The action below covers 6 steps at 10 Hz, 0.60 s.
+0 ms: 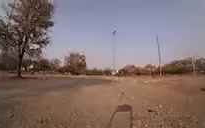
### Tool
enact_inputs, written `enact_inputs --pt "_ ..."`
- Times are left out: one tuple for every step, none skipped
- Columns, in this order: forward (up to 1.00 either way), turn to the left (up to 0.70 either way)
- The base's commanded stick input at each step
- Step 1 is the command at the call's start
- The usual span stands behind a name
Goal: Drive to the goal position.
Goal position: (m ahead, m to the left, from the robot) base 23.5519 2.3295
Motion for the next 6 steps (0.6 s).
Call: enact_inputs --pt "0.70 0.00" --pt "0.70 0.00" --pt "0.70 0.00" --pt "0.70 0.00" --pt "0.70 0.00" --pt "0.70 0.00"
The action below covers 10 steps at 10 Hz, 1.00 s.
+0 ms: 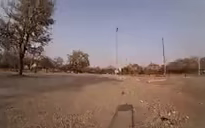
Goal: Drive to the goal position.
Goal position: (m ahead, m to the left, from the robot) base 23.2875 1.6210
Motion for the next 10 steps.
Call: enact_inputs --pt "0.70 0.00" --pt "0.70 0.00" --pt "0.70 0.00" --pt "0.70 0.00" --pt "0.70 0.00" --pt "0.70 0.00" --pt "0.70 0.00" --pt "0.70 0.00" --pt "0.70 0.00" --pt "0.70 0.00"
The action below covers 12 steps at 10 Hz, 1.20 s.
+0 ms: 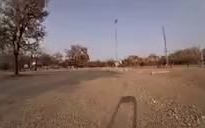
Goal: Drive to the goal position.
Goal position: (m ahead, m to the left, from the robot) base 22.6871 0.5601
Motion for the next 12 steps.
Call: enact_inputs --pt "0.70 0.00" --pt "0.70 0.00" --pt "0.70 0.00" --pt "0.70 0.00" --pt "0.70 0.00" --pt "0.70 0.00" --pt "0.70 0.00" --pt "0.70 0.00" --pt "0.70 0.00" --pt "0.70 0.00" --pt "0.70 0.00" --pt "0.70 0.00"
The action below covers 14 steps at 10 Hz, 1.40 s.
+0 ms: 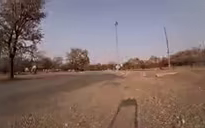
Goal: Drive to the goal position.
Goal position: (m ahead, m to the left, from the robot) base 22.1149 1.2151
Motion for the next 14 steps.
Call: enact_inputs --pt "0.70 0.00" --pt "0.70 0.00" --pt "0.70 0.00" --pt "0.70 0.00" --pt "0.70 0.00" --pt "0.70 0.00" --pt "0.70 0.00" --pt "0.70 0.00" --pt "0.70 0.00" --pt "0.70 0.00" --pt "0.70 0.00" --pt "0.70 0.00" --pt "0.70 0.00" --pt "0.70 0.00"
